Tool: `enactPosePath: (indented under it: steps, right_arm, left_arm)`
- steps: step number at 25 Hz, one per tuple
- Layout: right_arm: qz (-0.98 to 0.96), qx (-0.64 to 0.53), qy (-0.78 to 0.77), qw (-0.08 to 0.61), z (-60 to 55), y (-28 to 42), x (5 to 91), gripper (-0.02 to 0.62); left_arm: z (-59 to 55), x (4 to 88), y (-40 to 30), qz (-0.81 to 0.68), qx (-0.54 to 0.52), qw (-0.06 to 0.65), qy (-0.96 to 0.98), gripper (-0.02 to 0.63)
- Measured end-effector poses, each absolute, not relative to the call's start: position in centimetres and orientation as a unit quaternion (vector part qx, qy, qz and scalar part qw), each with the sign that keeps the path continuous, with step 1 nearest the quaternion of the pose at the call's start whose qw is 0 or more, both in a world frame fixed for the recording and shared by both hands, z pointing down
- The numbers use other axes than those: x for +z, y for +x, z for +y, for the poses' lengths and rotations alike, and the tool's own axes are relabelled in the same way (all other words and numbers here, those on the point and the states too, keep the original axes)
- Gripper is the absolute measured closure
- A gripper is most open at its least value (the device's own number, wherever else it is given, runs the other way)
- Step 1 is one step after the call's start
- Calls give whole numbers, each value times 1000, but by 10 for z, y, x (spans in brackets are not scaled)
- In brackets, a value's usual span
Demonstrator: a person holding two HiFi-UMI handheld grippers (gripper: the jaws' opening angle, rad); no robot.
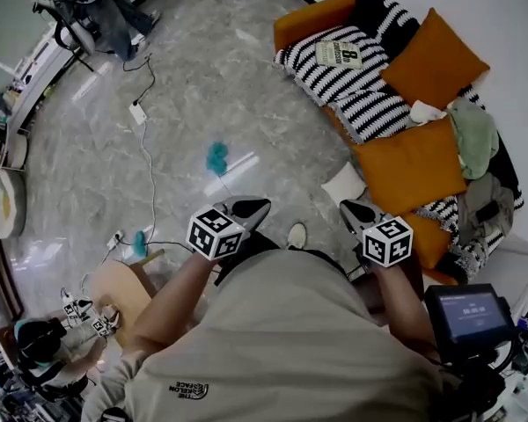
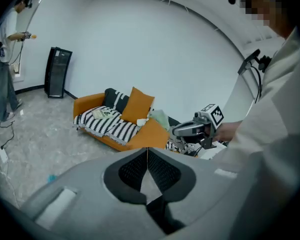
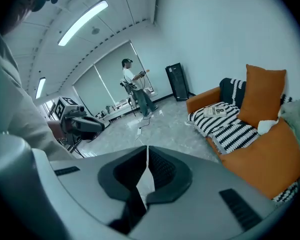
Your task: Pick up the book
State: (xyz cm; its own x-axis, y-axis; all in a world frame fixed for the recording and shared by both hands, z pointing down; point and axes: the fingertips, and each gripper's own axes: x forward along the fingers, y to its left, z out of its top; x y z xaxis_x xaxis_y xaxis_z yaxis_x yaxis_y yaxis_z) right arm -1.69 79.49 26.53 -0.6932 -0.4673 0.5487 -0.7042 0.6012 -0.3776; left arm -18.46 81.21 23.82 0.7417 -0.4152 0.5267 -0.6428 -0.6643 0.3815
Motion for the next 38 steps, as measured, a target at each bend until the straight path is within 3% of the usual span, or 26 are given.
enactPosePath:
  steps: [5, 8, 11, 29, 38]
  right_arm:
    - [-868, 294, 356, 182, 749, 4, 263, 566]
    - [-858, 302, 376, 176, 725, 10, 263, 497]
    - [-849, 302, 395, 177, 691, 14, 264, 468]
    - [-772, 342, 519, 133, 453, -1, 256, 466]
    - [-764, 370, 506, 152, 353, 36, 300, 465]
  left_arm:
    - [766, 238, -173, -309, 195, 304, 880, 597]
    - [737, 235, -172, -302, 193, 314, 879, 594]
    - [694, 240, -169, -282, 203, 311, 885, 559]
    - [399, 251, -172, -142, 242, 285, 917, 541]
    - [311, 300, -153, -166, 247, 345, 890, 520]
